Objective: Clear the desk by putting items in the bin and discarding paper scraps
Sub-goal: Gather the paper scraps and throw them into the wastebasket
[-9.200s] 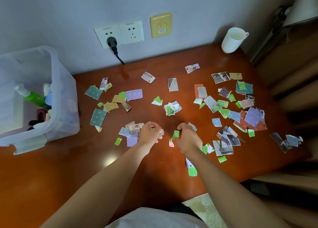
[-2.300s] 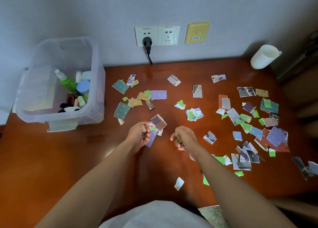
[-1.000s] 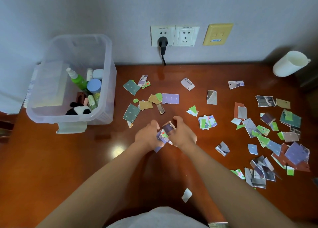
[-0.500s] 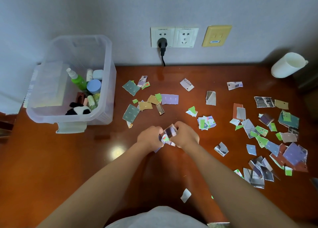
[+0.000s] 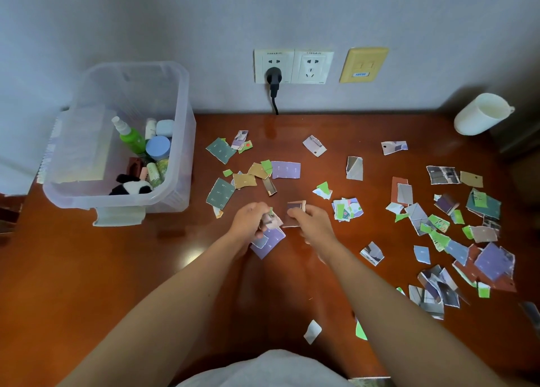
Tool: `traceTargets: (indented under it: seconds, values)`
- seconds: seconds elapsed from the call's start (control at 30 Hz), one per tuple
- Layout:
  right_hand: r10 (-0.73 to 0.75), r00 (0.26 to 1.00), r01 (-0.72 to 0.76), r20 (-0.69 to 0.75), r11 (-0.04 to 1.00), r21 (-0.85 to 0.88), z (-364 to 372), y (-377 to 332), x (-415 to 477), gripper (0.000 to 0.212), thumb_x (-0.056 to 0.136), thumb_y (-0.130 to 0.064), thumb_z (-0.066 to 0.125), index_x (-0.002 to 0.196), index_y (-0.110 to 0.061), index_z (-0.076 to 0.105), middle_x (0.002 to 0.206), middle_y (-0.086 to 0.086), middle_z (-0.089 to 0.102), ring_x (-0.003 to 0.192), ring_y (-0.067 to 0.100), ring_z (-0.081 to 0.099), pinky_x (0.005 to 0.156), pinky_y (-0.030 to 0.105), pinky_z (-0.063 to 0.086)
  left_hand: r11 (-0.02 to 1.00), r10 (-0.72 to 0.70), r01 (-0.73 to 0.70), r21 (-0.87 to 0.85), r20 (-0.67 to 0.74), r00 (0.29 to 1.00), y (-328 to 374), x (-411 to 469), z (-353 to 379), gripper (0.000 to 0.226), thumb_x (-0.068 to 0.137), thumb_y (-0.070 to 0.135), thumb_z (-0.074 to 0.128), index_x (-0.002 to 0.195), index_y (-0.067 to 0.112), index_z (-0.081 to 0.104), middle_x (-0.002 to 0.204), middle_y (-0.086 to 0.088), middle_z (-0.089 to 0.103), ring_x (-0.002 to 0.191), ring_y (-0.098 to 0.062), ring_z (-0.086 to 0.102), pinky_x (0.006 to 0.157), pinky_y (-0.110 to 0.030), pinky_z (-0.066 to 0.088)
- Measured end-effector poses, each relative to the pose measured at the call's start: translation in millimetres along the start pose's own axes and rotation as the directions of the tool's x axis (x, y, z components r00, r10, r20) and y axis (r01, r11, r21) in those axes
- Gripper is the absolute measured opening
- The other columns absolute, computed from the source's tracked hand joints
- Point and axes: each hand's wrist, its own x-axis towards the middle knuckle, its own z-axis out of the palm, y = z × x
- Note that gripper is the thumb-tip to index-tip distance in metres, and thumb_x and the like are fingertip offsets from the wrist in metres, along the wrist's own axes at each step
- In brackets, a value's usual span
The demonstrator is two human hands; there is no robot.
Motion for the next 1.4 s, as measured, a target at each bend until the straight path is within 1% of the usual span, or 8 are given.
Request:
traceTargets:
  seconds: [0.2, 0.33, 0.5, 0.63, 0.77, 0.93, 1.2, 1.4]
  values:
    - [0.238, 0.965, -0.262, 0.111, 0.905, 0.335, 5, -9, -6, 0.008, 0.077, -0.001, 0.045, 0.076, -0.009, 0.048, 0.067, 0.009, 0.052, 0.049, 0.017, 0.042, 0.042, 0.021, 0.026, 0.865, -0.190, 0.214, -0.454, 0.098, 0.977, 7, -9, -14, 0.020, 0.084, 0.002, 0.039, 0.099, 0.000, 0.052, 0.092, -0.011, 0.065, 0.068, -0.017, 0.071, 0.055, -0.023, 0.056]
    - [0.257, 0.952, -0.299, 0.166, 0.893, 0.335, 11, -8, -7, 0.022, 0.077, 0.007, 0.034, 0.080, -0.009, 0.049, 0.072, 0.009, 0.056, 0.054, 0.021, 0.058, 0.048, 0.023, 0.040, 0.895, -0.169, 0.162, -0.415, 0.020, 0.985, 2, -7, -20, 0.013, 0.084, -0.004, 0.037, 0.083, 0.002, 0.048, 0.075, -0.010, 0.055, 0.055, -0.017, 0.062, 0.054, -0.026, 0.056]
    - [0.196, 0.967, -0.212, 0.164, 0.973, 0.089, 19, -5, -5, 0.033, 0.084, 0.001, 0.036, 0.105, -0.013, 0.057, 0.071, 0.006, 0.048, 0.050, 0.014, 0.043, 0.045, 0.018, 0.032, 0.981, -0.136, 0.131, -0.140, -0.031, 0.990, -3, -7, -26, 0.024, 0.085, -0.003, 0.034, 0.083, 0.012, 0.052, 0.066, -0.005, 0.044, 0.051, -0.016, 0.040, 0.047, -0.019, 0.033]
    - [0.030, 0.981, 0.009, 0.191, 0.979, -0.202, 25, 3, 1, 0.014, 0.085, -0.004, 0.053, 0.085, -0.017, 0.052, 0.071, 0.001, 0.044, 0.054, 0.016, 0.035, 0.047, 0.026, 0.031, 0.979, 0.052, -0.045, 0.199, -0.031, 0.998, -13, -6, -33, 0.009, 0.088, 0.009, 0.056, 0.086, 0.016, 0.062, 0.073, -0.003, 0.048, 0.053, -0.015, 0.042, 0.042, -0.019, 0.034]
    - [-0.087, 0.937, 0.310, 0.339, 0.659, -0.686, 26, 6, 1, 0.032, 0.081, -0.012, 0.059, 0.101, -0.036, 0.049, 0.092, -0.009, 0.051, 0.078, 0.017, 0.053, 0.064, 0.029, 0.042, 0.701, 0.196, -0.225, 0.677, 0.121, 0.973, -20, -8, -43, 0.031, 0.074, 0.018, 0.071, 0.102, 0.025, 0.060, 0.078, 0.000, 0.056, 0.066, -0.019, 0.055, 0.047, -0.025, 0.045]
    - [-0.122, 0.902, 0.424, 0.415, 0.436, -0.794, 29, 10, 3, 0.036, 0.089, -0.024, 0.059, 0.119, -0.039, 0.046, 0.114, -0.004, 0.049, 0.100, 0.026, 0.059, 0.070, 0.029, 0.039, 0.414, 0.203, -0.248, 0.876, 0.177, 0.963, -18, -9, -44, 0.032, 0.072, 0.028, 0.073, 0.094, 0.028, 0.050, 0.084, 0.006, 0.058, 0.079, -0.021, 0.055, 0.061, -0.029, 0.038]
    - [-0.179, 0.907, 0.422, 0.382, 0.340, -0.841, 33, 5, 6, 0.018, 0.090, -0.031, 0.058, 0.103, -0.024, 0.050, 0.109, 0.001, 0.047, 0.086, 0.029, 0.059, 0.064, 0.032, 0.045, 0.386, 0.224, -0.235, 0.892, 0.156, 0.962, -18, -7, -43, 0.023, 0.074, 0.032, 0.072, 0.077, 0.026, 0.050, 0.080, 0.007, 0.058, 0.077, -0.018, 0.053, 0.057, -0.026, 0.033]
    - [-0.089, 0.954, 0.290, 0.286, 0.515, -0.806, 20, 4, 5, 0.024, 0.078, -0.020, 0.066, 0.073, -0.025, 0.043, 0.076, -0.010, 0.050, 0.071, 0.019, 0.051, 0.054, 0.024, 0.034, 0.666, 0.191, -0.218, 0.714, 0.120, 0.974, -23, -6, -44, 0.019, 0.082, 0.030, 0.067, 0.079, 0.020, 0.052, 0.069, 0.002, 0.054, 0.057, -0.020, 0.054, 0.040, -0.023, 0.043]
